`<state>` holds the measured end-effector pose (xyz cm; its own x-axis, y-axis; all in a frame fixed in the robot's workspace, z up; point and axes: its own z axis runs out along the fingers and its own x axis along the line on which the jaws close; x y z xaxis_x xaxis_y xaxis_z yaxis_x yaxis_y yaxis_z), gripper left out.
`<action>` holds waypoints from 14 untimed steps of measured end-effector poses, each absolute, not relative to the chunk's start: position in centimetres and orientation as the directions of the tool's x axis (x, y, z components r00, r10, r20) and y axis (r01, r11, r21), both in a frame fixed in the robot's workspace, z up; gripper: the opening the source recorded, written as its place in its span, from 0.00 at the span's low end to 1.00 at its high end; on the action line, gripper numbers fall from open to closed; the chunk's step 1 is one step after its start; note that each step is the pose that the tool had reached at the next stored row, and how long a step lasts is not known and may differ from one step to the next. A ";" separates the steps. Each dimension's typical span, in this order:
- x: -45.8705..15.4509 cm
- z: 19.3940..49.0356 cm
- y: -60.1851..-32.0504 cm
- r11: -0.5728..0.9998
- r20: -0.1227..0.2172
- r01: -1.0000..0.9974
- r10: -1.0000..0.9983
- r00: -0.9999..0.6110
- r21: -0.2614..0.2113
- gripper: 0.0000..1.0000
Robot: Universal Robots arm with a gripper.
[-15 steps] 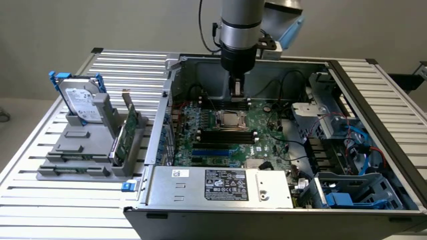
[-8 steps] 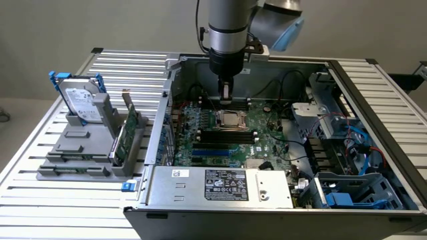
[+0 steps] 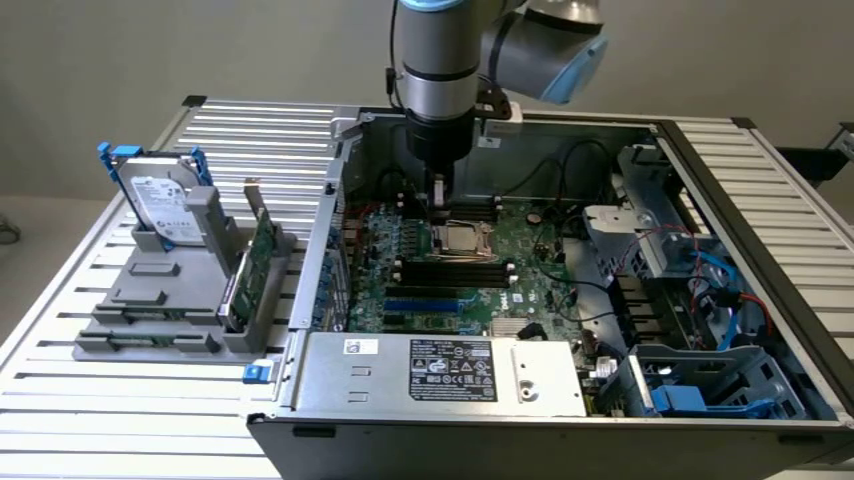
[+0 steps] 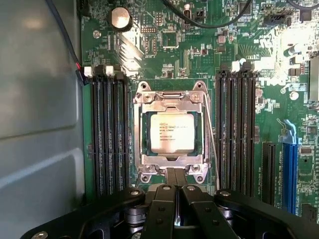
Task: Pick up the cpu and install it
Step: 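Close the cpu cover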
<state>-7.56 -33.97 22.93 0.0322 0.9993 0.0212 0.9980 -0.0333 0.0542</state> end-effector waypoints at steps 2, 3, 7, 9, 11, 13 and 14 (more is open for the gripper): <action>-7.6 22.5 -34.0 -0.033 0.022 0.998 0.999 0.032 0.055 0.11; -7.6 22.4 -34.0 -0.033 0.022 0.998 0.999 0.032 0.055 0.11; -7.6 21.7 -34.0 -0.033 0.022 0.998 0.999 0.032 0.055 0.11; -7.6 21.3 -34.0 -0.033 0.022 0.998 0.999 0.032 0.055 0.11; -7.6 20.9 -34.0 -0.033 0.022 0.998 0.999 0.032 0.055 0.11; -7.6 20.6 -34.0 -0.033 0.023 0.998 0.999 0.032 0.055 0.11; -7.6 20.4 -34.0 -0.033 0.023 0.998 0.999 0.032 0.055 0.11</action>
<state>-7.59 -33.97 20.38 0.0321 0.9992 0.0226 0.9979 -0.0333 0.0552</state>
